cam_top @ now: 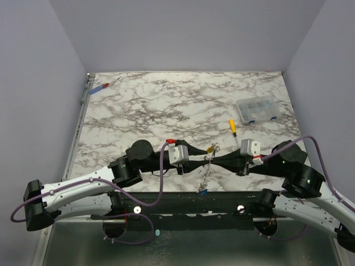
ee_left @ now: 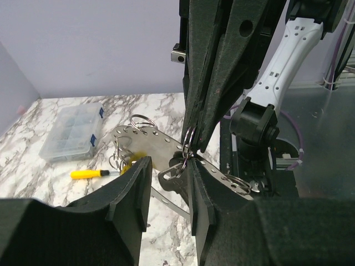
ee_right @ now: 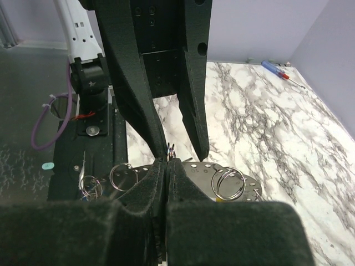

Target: Put the keys on the keyring

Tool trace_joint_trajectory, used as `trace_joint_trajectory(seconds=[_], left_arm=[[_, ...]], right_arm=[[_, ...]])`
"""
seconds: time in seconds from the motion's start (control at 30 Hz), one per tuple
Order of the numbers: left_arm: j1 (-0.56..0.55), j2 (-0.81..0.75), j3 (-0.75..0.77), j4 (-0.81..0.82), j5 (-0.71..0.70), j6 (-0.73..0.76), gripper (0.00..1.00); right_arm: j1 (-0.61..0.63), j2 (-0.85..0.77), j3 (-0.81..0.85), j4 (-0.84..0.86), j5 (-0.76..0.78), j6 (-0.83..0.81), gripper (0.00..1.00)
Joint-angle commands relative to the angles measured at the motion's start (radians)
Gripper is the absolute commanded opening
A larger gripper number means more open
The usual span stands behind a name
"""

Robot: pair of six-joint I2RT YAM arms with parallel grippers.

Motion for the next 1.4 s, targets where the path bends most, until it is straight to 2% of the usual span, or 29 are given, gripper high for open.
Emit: trace_joint_trajectory(seconds=[0.0, 0.47, 0.73, 0.83, 1.37], left_arm=[[-0.005, 0.018, 0.017, 0.05, 0.05, -0.016, 0.37], [-0.005, 0.035, 0.014, 0.073, 0.055, -0.025, 0.35], [-0.005, 0.02, 0.009, 0.072, 0.04, -0.035, 0.47], [-0.005, 0.009, 0.002, 0.07, 0.031, -0.036, 0.47], [-0.005, 0.024, 0.011, 0.072, 0.046, -0.049, 0.37]], right_arm=[[0.002, 0.012, 0.017, 0.055, 0.001, 0.007, 0.01], [0.002, 0.02, 0.017, 0.051, 0.017, 0.011, 0.01], [0.002, 0.017, 0.017, 0.049, 0.04, 0.016, 0.01], [0.002, 0.012, 0.02, 0.049, 0.047, 0.016, 0.01], [0.002, 0.016, 0.018, 0.052, 0.043, 0.018, 0.01]])
